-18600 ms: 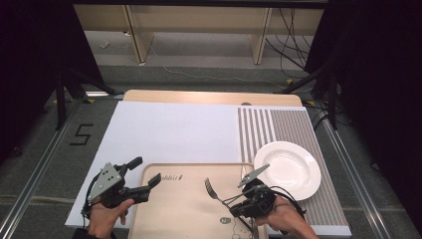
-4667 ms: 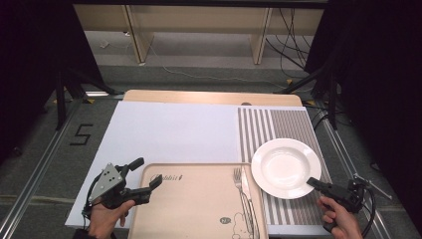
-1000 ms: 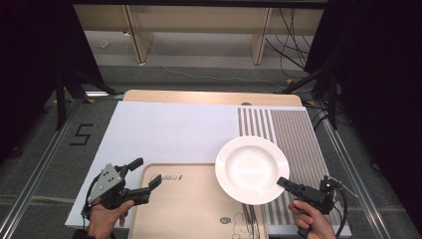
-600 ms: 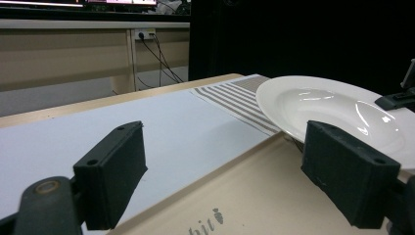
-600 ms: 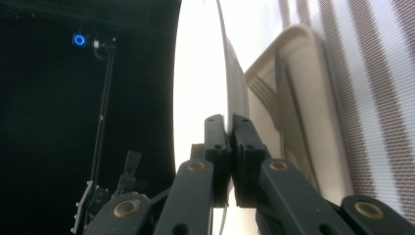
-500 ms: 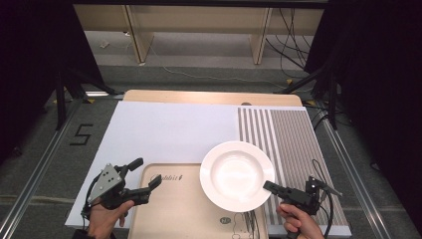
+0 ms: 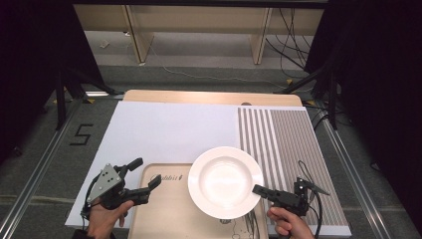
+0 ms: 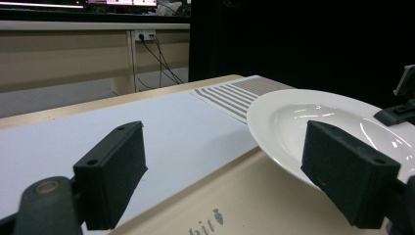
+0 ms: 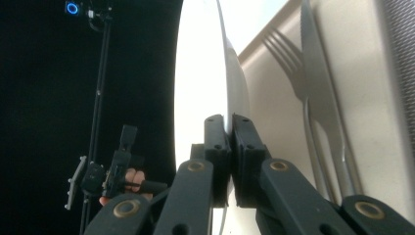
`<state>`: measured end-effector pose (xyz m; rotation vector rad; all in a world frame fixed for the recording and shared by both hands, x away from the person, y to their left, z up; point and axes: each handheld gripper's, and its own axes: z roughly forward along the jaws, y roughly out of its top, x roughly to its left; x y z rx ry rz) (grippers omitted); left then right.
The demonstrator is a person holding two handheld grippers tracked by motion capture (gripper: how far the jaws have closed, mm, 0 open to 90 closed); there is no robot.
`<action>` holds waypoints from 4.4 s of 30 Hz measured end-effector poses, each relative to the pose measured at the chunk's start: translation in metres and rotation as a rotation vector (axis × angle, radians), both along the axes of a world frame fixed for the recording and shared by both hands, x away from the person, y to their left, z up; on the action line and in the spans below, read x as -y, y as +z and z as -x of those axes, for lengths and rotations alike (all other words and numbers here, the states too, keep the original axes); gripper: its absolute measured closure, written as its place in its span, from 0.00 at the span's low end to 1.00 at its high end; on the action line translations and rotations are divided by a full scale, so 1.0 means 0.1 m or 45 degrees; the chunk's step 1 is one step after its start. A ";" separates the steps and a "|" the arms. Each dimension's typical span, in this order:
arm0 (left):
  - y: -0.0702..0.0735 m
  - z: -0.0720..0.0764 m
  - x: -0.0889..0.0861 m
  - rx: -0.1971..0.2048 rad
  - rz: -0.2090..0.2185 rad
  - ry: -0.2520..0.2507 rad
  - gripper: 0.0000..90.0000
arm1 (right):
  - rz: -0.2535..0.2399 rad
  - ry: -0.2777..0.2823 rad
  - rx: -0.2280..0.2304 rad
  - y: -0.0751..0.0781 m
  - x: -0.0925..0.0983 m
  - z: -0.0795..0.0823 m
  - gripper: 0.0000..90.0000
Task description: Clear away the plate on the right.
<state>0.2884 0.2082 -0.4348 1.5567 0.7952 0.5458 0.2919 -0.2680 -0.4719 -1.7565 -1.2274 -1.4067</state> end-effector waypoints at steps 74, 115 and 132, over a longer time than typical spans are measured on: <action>0.00 0.00 0.00 0.001 0.006 -0.006 0.18 | 0.171 0.197 -0.132 -0.20 -0.57 -0.03 0.94; -0.02 -0.01 0.02 -0.023 -0.010 -0.020 0.18 | 0.860 0.374 0.573 0.38 -0.67 -0.06 0.27; -0.04 -0.02 0.05 -0.058 -0.033 -0.064 0.18 | 1.035 0.293 0.819 0.58 -0.60 -0.03 0.23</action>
